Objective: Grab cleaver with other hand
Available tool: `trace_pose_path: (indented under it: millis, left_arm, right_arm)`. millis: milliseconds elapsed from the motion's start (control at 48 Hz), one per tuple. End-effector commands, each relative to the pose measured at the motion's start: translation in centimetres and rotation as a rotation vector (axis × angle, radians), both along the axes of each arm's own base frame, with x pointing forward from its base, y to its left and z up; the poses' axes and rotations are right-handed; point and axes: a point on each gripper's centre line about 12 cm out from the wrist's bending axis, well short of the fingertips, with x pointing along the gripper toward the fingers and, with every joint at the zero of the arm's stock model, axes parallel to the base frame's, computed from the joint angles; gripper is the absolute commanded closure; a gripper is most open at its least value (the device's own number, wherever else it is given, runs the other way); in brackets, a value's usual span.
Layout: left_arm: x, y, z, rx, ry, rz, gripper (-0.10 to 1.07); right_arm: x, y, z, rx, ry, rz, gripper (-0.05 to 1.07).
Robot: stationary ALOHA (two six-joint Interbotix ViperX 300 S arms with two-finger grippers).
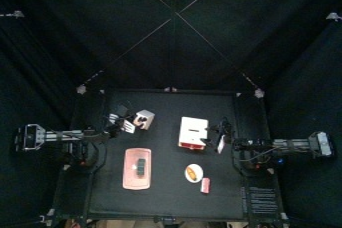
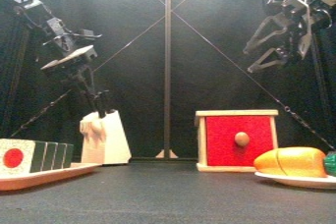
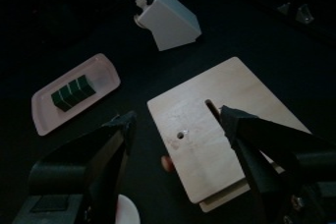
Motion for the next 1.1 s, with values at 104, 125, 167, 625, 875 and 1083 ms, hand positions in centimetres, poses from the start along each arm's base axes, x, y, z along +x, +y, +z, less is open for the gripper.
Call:
trace_pose_path:
  millis: [104, 125, 167, 625, 875, 1083]
  left_arm:
    - [0.5, 0.0, 1.5, 0.006, -0.040, 0.001, 0.52]
    - [0.5, -0.1, 1.6, 0.007, -0.042, 0.000, 0.52]
    - [0.6, -0.2, 1.9, 0.010, -0.048, -0.002, 0.52]
    - [0.2, -2.0, 5.3, 0.046, -0.026, -0.019, 0.52]
    - [-0.8, -3.3, 7.3, 0.049, -0.078, -0.035, 0.52]
    - [-2.5, -4.2, 8.7, 0.068, -0.091, -0.043, 0.52]
  right_arm:
    - [0.2, 0.0, 0.3, 0.002, -0.010, 0.006, 0.04]
    - [0.2, 0.0, 0.3, -0.001, -0.009, 0.007, 0.04]
    - [0.2, 0.0, 0.3, 0.000, -0.009, 0.007, 0.04]
    - [0.2, 0.0, 0.3, 0.003, -0.010, 0.006, 0.04]
    - [0.2, 0.0, 0.3, 0.003, -0.010, 0.006, 0.04]
    - [0.2, 0.0, 0.3, 0.003, -0.010, 0.006, 0.04]
